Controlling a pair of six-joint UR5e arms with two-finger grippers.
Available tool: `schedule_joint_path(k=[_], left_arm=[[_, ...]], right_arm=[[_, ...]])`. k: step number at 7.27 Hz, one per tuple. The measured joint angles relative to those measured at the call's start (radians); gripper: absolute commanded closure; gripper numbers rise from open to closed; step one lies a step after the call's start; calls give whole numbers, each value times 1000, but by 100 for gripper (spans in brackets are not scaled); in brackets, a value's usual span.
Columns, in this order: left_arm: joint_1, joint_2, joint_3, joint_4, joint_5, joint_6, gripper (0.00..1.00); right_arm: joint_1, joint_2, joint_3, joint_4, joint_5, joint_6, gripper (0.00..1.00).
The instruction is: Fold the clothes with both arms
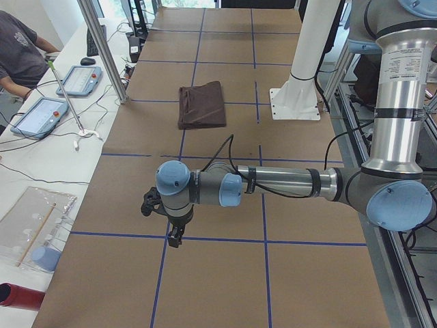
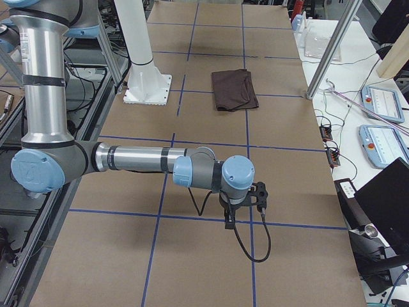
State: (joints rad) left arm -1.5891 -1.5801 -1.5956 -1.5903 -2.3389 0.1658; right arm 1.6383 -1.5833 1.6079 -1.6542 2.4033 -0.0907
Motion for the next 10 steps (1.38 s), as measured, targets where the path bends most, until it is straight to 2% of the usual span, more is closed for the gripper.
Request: schedule_joint_path(k=[3,10], left_arm=[[0,-1,0,-2,-2,-98,0],[1,-17,-13,4,-2,-99,0]], right_arm=[[0,1,1,1,1,0,0],[0,1,-2,1,1,-2,0]])
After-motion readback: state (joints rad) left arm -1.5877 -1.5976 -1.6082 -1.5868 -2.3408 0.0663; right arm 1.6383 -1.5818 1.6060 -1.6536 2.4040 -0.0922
